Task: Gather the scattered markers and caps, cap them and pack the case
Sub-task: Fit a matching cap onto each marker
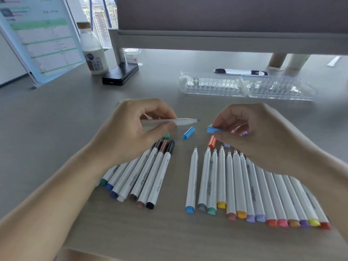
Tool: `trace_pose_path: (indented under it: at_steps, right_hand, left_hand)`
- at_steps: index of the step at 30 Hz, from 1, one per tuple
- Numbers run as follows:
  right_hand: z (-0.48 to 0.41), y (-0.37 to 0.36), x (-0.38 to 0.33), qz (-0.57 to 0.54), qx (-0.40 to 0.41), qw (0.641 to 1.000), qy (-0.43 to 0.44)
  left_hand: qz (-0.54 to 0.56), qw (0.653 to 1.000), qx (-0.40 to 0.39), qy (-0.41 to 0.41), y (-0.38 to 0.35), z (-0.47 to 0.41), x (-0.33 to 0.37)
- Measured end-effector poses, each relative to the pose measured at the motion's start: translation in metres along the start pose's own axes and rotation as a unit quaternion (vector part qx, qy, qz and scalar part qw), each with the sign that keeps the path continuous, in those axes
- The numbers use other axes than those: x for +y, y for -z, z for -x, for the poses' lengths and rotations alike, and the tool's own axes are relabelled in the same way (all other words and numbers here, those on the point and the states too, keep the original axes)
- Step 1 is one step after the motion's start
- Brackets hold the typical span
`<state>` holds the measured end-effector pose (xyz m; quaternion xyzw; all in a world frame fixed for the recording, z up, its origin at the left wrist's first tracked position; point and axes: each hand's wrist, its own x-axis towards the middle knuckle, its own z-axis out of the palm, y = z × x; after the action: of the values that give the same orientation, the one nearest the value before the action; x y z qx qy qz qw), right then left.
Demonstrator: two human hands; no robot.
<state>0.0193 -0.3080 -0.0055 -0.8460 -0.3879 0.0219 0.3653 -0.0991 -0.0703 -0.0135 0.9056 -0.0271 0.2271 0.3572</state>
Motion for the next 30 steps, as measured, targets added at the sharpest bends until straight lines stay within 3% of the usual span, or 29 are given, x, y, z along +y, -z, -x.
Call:
trace_pose_path:
  at_steps: [9,30]
  right_hand:
    - [0.005,-0.004,-0.004,-0.019,0.003,1.0,0.0]
    - [0.009,-0.012,-0.011,-0.065,0.042,0.993,0.084]
  left_hand:
    - [-0.028,0.999,-0.012,-0.02,-0.004,0.003,0.003]
    - [0.026,0.999,-0.005,-0.034,-0.006,0.004,0.005]
